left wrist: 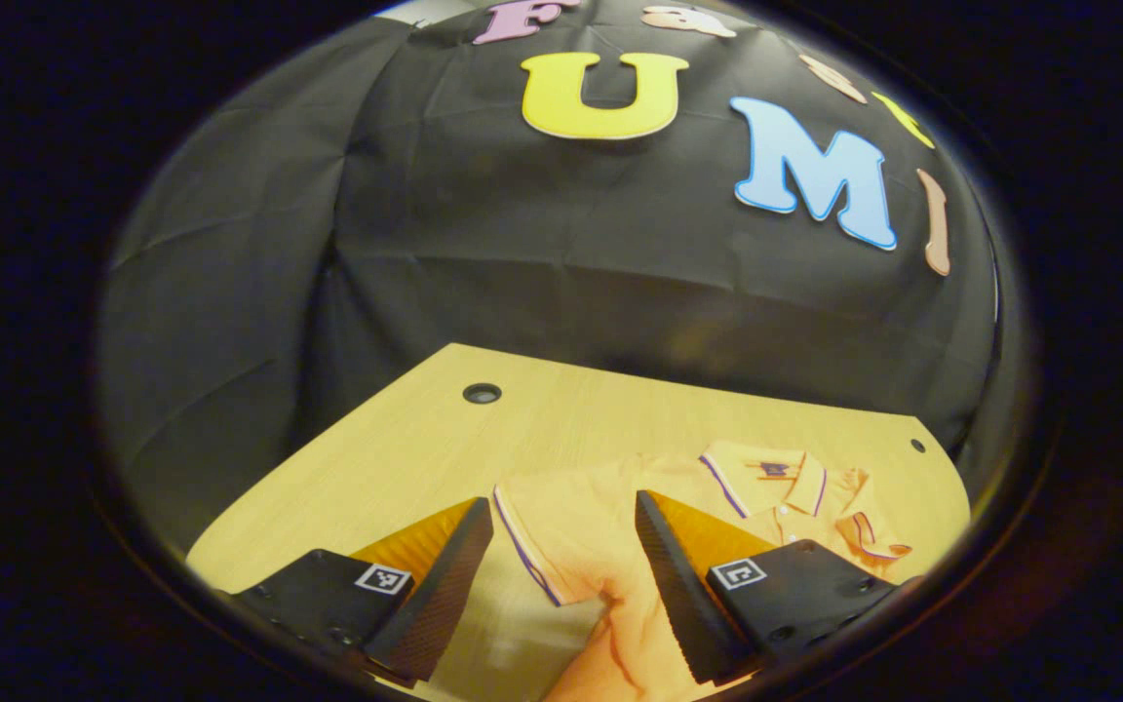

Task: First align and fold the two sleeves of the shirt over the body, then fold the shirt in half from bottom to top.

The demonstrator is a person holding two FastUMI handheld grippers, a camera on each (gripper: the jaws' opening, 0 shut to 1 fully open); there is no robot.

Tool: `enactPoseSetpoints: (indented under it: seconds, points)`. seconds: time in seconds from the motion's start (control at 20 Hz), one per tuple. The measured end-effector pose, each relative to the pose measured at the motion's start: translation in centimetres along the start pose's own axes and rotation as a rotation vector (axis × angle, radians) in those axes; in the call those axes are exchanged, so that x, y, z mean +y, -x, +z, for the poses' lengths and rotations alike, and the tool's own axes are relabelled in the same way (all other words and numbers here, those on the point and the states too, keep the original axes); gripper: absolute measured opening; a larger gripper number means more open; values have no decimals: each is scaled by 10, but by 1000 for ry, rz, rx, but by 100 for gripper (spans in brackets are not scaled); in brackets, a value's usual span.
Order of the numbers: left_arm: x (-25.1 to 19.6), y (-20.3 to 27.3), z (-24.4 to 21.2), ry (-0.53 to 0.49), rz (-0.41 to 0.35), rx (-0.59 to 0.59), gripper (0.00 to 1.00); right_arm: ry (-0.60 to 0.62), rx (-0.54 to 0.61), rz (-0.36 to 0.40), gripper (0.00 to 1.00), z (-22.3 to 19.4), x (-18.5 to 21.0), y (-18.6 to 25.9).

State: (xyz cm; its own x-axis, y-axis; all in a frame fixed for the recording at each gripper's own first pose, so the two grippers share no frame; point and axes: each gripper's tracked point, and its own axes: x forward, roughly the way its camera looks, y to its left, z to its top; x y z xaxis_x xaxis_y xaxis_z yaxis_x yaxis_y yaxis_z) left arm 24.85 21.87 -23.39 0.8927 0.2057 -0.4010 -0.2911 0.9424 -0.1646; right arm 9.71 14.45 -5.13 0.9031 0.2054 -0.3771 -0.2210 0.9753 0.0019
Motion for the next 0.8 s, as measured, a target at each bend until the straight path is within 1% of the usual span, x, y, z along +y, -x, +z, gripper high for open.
enactPoseSetpoints:
  seconds: [0.05, 0.1, 0.3, 0.4, 0.45, 0.6, 0.75, 0.8]
  points:
    - [3, -11, -5, 0, 17, 8, 95, 6, -2, 2, 92, 0, 0, 6]
    - [6, -21, -9, 5, 26, 15, 96, 12, 3, 6, 94, -3, 1, 10]
    - [22, -51, -22, 13, 72, 37, 95, 15, 17, 15, 94, -8, 2, 21]
    - [28, -66, -29, 11, 86, 61, 95, 9, 25, 15, 92, -11, 2, 24]
    - [31, -73, -31, 8, 90, 72, 95, -1, 34, 18, 94, -15, 2, 25]
    - [28, -89, -40, 21, 72, 109, 95, -40, 77, 26, 94, -30, 2, 25]
    - [34, -98, -50, 14, 91, 146, 95, -66, 92, 19, 94, -36, -1, 29]
    - [37, -103, -50, -6, 99, 145, 95, -63, 90, 10, 94, -37, -4, 30]
